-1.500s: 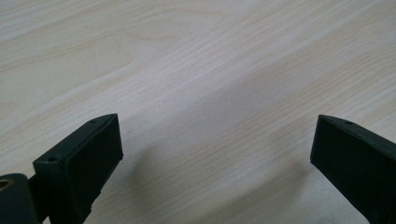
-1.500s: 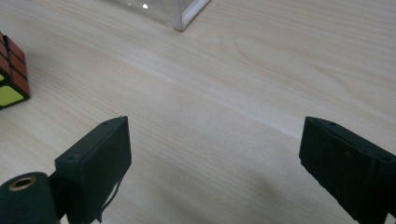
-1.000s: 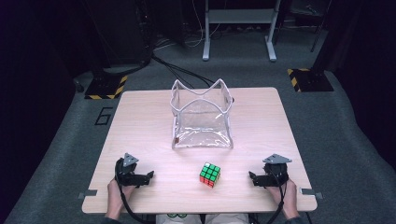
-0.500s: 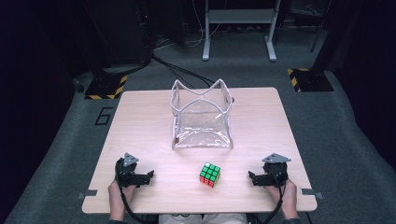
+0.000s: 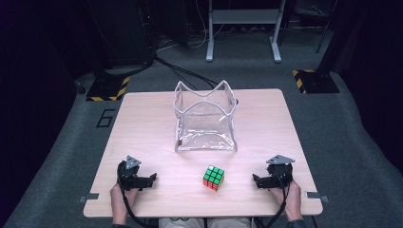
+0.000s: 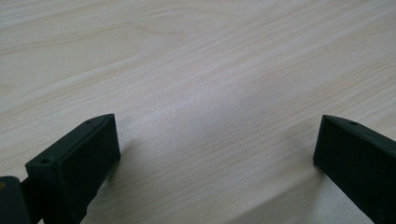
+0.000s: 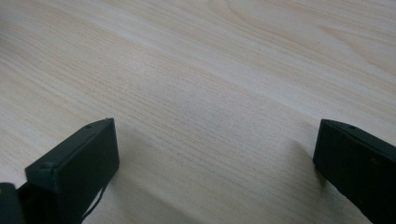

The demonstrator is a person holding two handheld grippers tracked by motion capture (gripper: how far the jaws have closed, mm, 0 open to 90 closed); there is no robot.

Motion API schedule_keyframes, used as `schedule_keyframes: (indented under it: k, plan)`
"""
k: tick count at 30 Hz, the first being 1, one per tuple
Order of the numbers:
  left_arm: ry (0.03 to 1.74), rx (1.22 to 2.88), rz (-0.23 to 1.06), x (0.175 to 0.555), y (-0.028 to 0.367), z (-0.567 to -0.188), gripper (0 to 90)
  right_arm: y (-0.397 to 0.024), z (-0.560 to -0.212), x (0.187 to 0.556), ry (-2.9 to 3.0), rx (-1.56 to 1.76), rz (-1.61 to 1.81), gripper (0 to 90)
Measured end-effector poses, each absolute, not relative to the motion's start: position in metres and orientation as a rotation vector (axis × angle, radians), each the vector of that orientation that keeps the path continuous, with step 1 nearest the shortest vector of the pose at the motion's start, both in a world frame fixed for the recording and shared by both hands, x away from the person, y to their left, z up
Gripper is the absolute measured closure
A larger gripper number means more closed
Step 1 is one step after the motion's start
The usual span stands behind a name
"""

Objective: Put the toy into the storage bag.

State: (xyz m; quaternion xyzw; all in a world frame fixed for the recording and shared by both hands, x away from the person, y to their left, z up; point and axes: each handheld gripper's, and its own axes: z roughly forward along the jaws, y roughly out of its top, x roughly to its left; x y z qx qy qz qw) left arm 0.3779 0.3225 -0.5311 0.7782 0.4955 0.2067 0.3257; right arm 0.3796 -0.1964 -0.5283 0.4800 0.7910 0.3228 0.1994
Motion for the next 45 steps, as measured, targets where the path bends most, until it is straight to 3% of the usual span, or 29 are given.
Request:
schedule_keyframes:
  k: [45]
  plan:
    - [1.317, 2.025, 0.547, 0.377, 0.323, -0.531, 1.0, -0.1, -0.479, 0.355, 2.421, 1.054, 1.121, 2.3]
